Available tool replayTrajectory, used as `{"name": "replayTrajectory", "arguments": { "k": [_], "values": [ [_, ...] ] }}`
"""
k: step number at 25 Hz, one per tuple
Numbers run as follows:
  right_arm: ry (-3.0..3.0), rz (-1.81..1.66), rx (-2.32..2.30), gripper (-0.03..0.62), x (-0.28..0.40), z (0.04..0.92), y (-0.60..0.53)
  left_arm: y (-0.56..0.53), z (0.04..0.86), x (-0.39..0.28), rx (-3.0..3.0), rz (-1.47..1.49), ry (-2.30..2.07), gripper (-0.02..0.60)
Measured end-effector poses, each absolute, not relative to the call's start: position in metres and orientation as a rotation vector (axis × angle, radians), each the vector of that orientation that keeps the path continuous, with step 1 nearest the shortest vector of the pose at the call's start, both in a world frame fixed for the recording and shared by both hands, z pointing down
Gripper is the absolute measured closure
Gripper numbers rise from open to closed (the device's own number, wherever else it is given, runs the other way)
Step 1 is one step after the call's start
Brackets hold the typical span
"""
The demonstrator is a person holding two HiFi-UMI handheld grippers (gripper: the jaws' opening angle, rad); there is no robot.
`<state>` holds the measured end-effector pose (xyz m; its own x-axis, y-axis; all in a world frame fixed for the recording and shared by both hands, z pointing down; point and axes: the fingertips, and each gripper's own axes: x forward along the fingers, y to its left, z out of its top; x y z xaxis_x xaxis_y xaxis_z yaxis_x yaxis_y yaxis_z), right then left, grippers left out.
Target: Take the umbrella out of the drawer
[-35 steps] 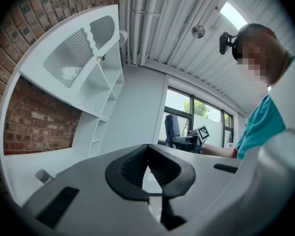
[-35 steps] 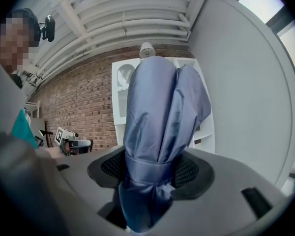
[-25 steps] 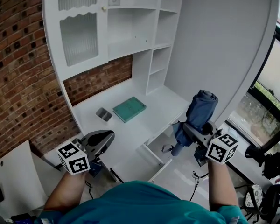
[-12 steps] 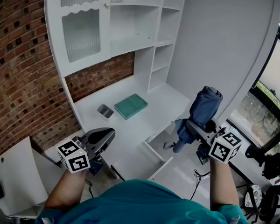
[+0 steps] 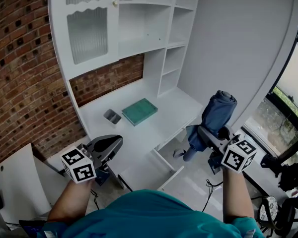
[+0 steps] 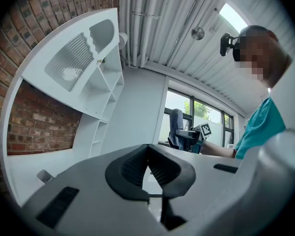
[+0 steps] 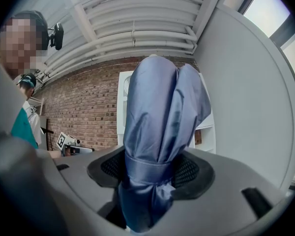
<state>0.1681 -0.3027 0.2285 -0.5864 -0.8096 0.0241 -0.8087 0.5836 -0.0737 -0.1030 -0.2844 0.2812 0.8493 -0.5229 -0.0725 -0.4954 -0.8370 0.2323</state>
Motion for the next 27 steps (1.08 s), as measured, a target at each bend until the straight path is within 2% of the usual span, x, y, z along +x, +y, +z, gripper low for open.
{"name": "replayTrajectory", "arguments": {
  "k": [27],
  "values": [
    [2.826, -0.063, -1.447, 0.322, 0.1602, 0.2286, -0.2973, -0.2794, 0.2802, -0.103, 2.822, -0.201, -0.772, 0.566]
  ]
}}
